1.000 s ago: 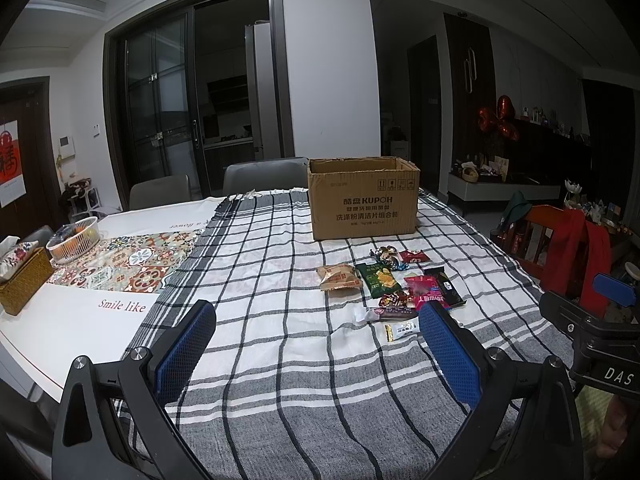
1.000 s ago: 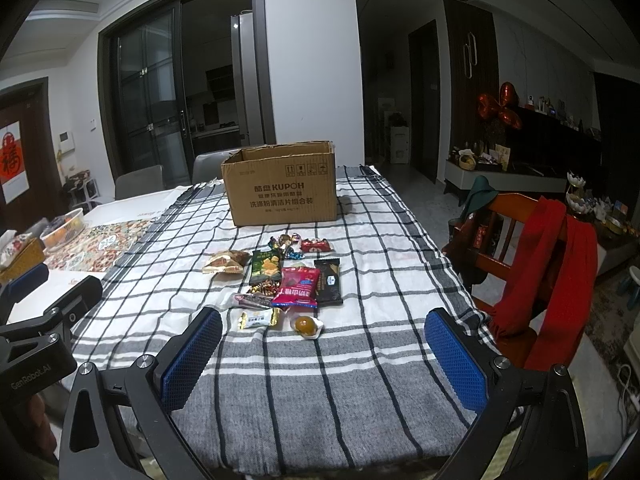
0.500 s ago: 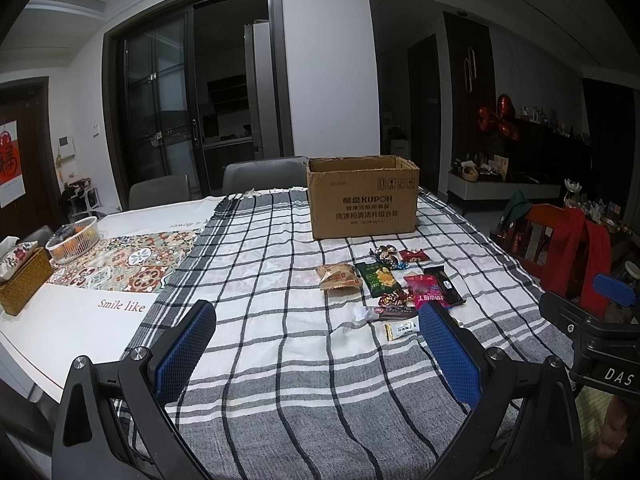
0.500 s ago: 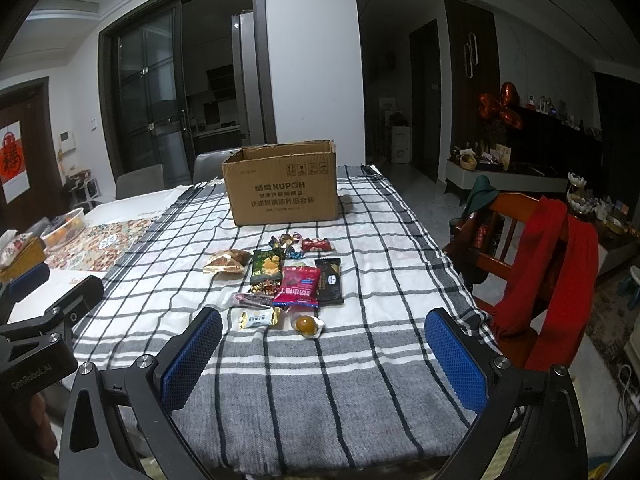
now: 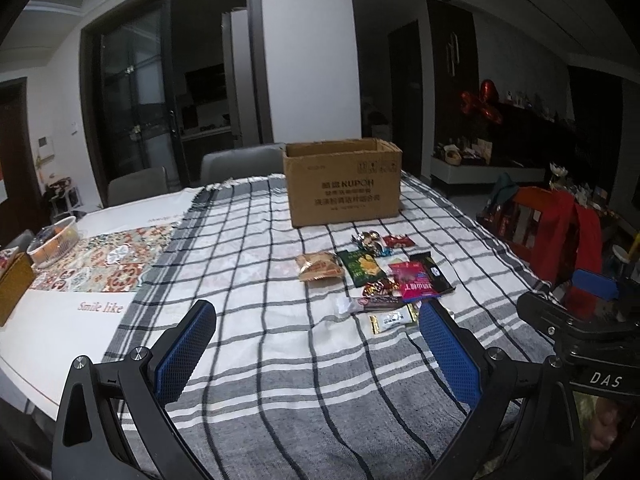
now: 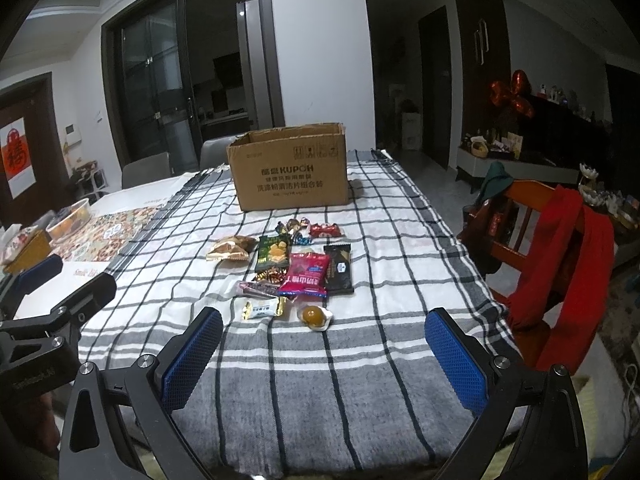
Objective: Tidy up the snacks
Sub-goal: 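Lower both tools to the snacks while closing on the white bar and orange candy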
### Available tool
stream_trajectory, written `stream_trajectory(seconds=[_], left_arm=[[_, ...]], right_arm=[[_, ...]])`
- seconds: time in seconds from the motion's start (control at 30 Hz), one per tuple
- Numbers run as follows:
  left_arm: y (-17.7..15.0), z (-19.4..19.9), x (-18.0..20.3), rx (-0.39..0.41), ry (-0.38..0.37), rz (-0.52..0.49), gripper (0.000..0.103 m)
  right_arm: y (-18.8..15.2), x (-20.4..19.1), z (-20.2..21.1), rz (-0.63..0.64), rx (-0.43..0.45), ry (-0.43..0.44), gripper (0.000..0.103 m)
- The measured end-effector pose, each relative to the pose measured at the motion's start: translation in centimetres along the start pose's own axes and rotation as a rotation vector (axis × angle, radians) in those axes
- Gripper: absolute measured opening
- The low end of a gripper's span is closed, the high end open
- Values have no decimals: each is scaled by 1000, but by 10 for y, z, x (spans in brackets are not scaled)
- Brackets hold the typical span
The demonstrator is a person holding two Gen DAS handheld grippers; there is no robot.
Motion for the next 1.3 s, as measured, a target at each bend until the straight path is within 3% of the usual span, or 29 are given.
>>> stream_trajectory(seconds=[0.1,0.43,0.77,1.3], left_arm=[[0,-13,3,-13,-18,-17,103],[-2,-52,23,-61,-117,-147,81],[-10,-95,39,-184,-240,-191,59],[-27,-148,67,-295,-394,-349,49]], right_arm=[[-1,2,-9,26,-4,-4,102],[-6,1,-46,86,-74,33,83],[-8,-6,-81,152,-160,91,67],[-18,-6,-136,179,-300,171,50]])
Point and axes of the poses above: each gripper's, at about its wrist camera, not at the fingertips, and z roughly against the way its jaws point, x to its right, y to its top, the point moved 3 cm from there along -z, roughly the way its jaws point, and after that the axes turned 2 degrees about x, right-handed, at the moved point
